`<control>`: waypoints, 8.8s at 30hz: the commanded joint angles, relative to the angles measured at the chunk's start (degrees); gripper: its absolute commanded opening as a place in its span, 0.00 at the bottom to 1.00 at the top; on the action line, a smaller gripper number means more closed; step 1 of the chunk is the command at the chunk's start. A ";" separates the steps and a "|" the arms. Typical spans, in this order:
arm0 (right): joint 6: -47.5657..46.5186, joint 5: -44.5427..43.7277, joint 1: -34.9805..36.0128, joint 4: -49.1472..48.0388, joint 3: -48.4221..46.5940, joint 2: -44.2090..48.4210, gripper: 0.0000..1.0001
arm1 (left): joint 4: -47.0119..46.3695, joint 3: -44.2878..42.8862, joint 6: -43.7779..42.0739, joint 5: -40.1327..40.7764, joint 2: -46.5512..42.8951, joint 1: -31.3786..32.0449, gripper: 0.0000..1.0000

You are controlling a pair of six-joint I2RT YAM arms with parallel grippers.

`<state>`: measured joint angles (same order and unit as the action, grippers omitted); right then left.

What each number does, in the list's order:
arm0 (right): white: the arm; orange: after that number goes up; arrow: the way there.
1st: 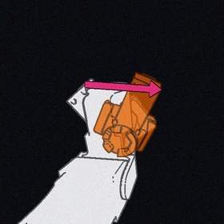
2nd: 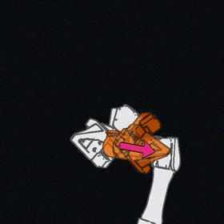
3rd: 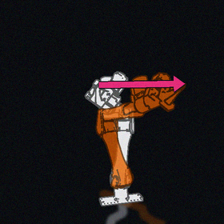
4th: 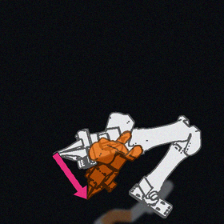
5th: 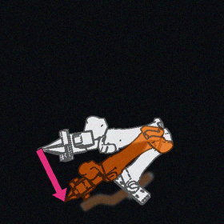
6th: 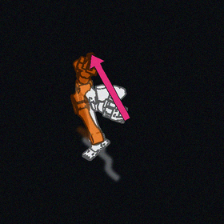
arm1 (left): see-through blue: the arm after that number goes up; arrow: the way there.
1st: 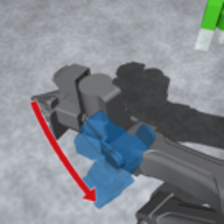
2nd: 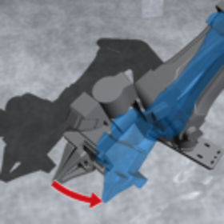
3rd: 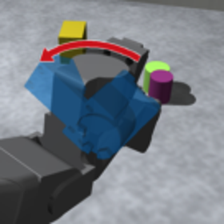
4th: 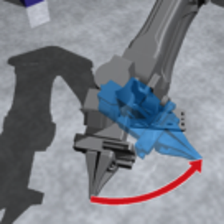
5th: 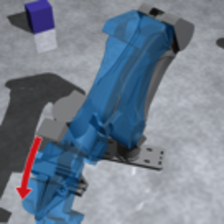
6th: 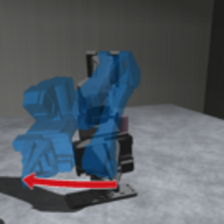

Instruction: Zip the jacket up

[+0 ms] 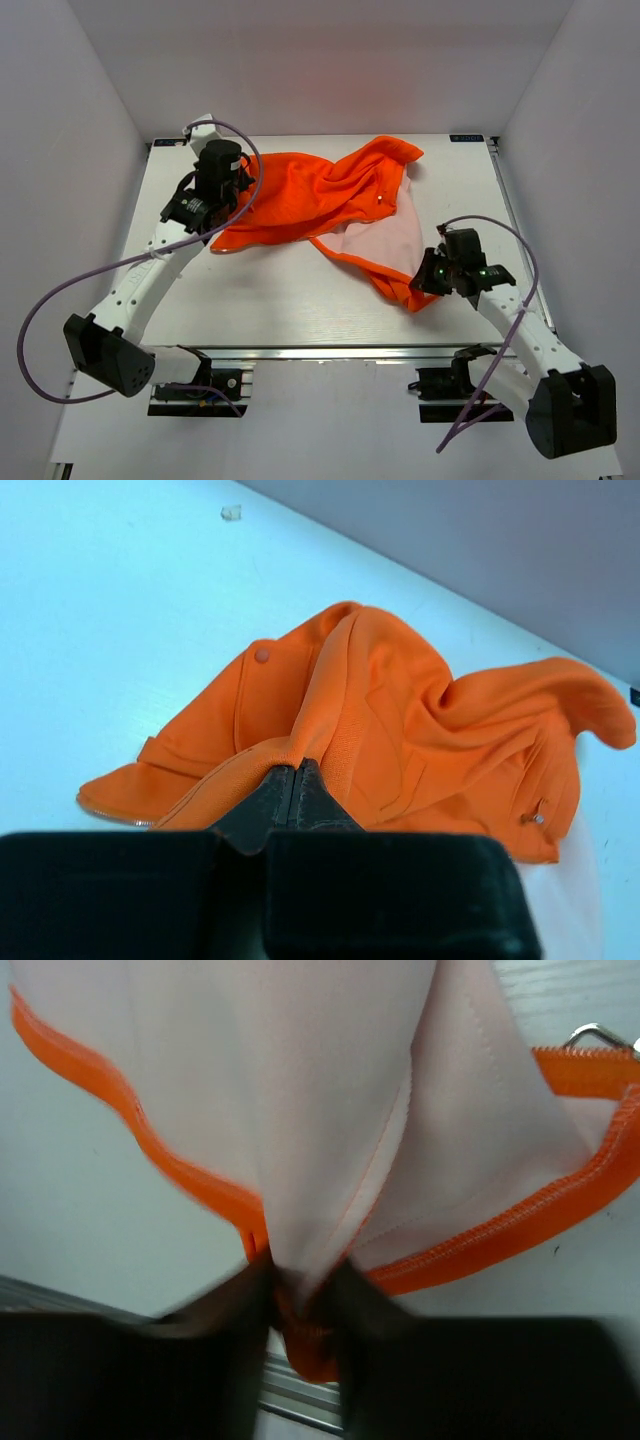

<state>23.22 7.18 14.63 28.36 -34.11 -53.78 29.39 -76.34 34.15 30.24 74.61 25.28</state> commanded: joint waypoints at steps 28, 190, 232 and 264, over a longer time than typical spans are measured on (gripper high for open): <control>-4.94 15.62 31.69 -0.25 -15.09 -12.93 0.47 | -0.65 -10.07 -4.10 7.56 3.26 -7.60 0.00; -37.39 -17.73 24.30 -39.93 -27.07 -14.10 0.00 | -11.97 -0.47 -14.89 -13.49 -15.89 0.56 0.00; -10.05 -15.85 3.42 -30.92 -30.30 -28.62 0.50 | -9.57 -49.75 -11.30 -17.65 47.27 -3.83 0.36; 9.46 0.66 12.36 -21.79 -7.89 -35.84 0.89 | -15.76 35.73 3.82 -33.93 -6.42 -3.92 0.98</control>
<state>29.52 13.74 27.64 4.34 -39.77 -84.64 19.16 -40.18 36.53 -0.89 67.02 21.37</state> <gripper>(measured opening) 0.891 0.982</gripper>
